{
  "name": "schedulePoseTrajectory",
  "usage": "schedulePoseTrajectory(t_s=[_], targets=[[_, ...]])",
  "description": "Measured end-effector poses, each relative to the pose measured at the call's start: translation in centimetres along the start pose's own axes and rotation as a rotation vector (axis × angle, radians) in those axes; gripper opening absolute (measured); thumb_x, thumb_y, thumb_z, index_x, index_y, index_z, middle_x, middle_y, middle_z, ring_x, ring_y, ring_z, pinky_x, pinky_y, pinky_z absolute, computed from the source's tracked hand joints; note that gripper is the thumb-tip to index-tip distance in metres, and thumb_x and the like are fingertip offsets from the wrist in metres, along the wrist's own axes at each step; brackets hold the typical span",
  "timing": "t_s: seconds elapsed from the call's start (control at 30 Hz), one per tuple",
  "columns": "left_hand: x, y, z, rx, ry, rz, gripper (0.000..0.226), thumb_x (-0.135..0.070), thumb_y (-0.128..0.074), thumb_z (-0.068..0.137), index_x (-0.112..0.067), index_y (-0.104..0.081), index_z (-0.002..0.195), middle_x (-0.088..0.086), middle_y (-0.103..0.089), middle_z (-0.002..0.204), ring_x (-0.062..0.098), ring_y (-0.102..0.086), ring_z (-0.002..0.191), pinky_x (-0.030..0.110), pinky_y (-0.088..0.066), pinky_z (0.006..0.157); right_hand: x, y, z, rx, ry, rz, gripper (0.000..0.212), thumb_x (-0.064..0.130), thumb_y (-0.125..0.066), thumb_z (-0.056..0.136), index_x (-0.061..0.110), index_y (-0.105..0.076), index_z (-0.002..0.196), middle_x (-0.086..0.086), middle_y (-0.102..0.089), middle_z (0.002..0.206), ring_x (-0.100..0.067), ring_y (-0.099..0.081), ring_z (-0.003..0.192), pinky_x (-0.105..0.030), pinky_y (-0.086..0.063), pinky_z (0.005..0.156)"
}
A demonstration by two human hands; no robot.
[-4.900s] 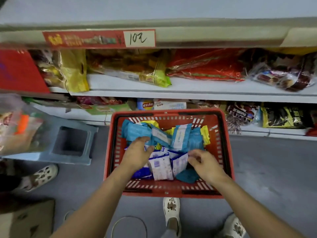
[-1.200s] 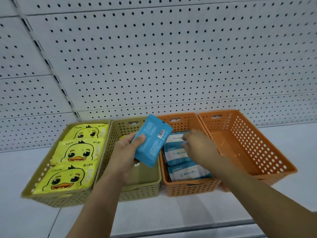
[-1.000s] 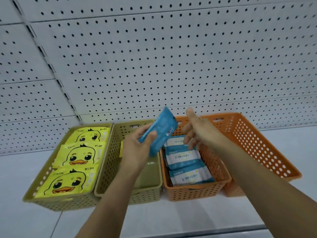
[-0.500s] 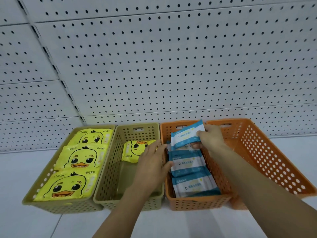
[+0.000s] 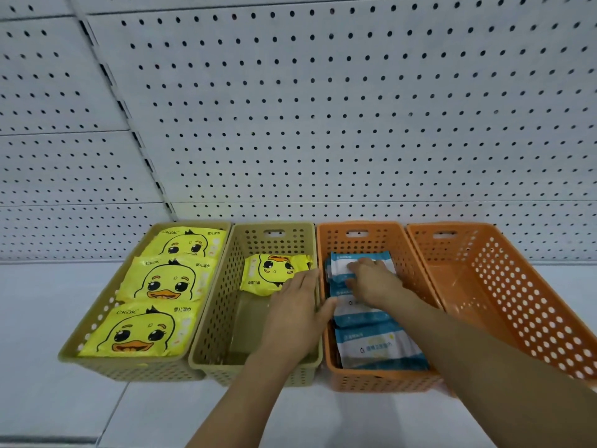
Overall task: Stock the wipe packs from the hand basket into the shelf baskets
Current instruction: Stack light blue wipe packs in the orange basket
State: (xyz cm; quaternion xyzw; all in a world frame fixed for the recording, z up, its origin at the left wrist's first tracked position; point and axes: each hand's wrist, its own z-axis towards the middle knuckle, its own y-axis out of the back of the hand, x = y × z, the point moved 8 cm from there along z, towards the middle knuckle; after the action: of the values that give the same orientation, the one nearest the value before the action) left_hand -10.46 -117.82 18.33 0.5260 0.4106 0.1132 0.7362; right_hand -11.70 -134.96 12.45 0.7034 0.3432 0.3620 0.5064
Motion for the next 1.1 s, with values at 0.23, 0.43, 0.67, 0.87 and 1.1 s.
schedulePoseTrajectory(t_s=[0.23, 0.43, 0.67, 0.87, 1.1], targets=[[0.0, 0.0, -0.2, 0.102, -0.061, 0.013, 0.063, -0.05, -0.045, 0.097, -0.023, -0.024, 0.15, -0.006, -0.034, 0.152, 0.012, -0.034, 0.137, 0.032, -0.033, 0.109, 0.5, 0.6, -1.7, 0.156, -0.031, 0.218, 0.059, 0.046, -0.042, 0.098, 0.02, -0.028, 0.149, -0.01, -0.024, 0.156, -0.029, -0.029, 0.14, -0.041, -0.028, 0.114], [2.1, 1.2, -4.0, 0.255, -0.324, 0.035, 0.062, -0.056, -0.039, 0.095, -0.024, -0.034, 0.148, -0.006, -0.033, 0.153, 0.015, -0.034, 0.139, 0.038, -0.033, 0.112, 6.7, 1.6, -11.9, 0.03, 0.017, 0.461, 0.035, 0.039, -0.048, 0.096, 0.033, -0.051, 0.13, 0.004, -0.056, 0.13, -0.018, -0.053, 0.115, -0.035, -0.044, 0.095], [6.7, 5.0, -12.6, 0.041, -0.535, -0.079, 0.052, -0.052, -0.041, 0.093, -0.026, -0.047, 0.138, -0.007, -0.05, 0.139, 0.012, -0.04, 0.13, 0.028, -0.032, 0.109, 13.4, -2.0, -22.7, -0.598, 0.021, 0.251, 0.041, 0.028, -0.057, 0.084, 0.02, -0.057, 0.124, -0.005, -0.053, 0.131, -0.027, -0.047, 0.12, -0.046, -0.045, 0.097], [12.0, 6.2, -20.0, 0.065, -0.516, -0.162, 0.043, -0.048, -0.048, 0.095, -0.033, -0.046, 0.136, -0.014, -0.051, 0.135, 0.007, -0.046, 0.123, 0.025, -0.04, 0.1, 18.1, -7.4, -28.9, -0.648, -0.1, 0.455, 0.038, 0.035, -0.045, 0.094, 0.021, -0.056, 0.128, 0.001, -0.052, 0.134, -0.017, -0.049, 0.119, -0.035, -0.047, 0.092], [21.0, 3.4, -29.1, 0.368, -0.322, -0.143, 0.051, -0.055, -0.04, 0.097, -0.033, -0.04, 0.143, -0.015, -0.049, 0.14, 0.003, -0.044, 0.126, 0.017, -0.036, 0.097, 23.9, -15.9, -34.6, -0.448, -0.178, 0.543, 0.037, 0.047, -0.041, 0.097, 0.035, -0.049, 0.131, 0.018, -0.051, 0.128, -0.004, -0.053, 0.112, -0.029, -0.047, 0.087]])
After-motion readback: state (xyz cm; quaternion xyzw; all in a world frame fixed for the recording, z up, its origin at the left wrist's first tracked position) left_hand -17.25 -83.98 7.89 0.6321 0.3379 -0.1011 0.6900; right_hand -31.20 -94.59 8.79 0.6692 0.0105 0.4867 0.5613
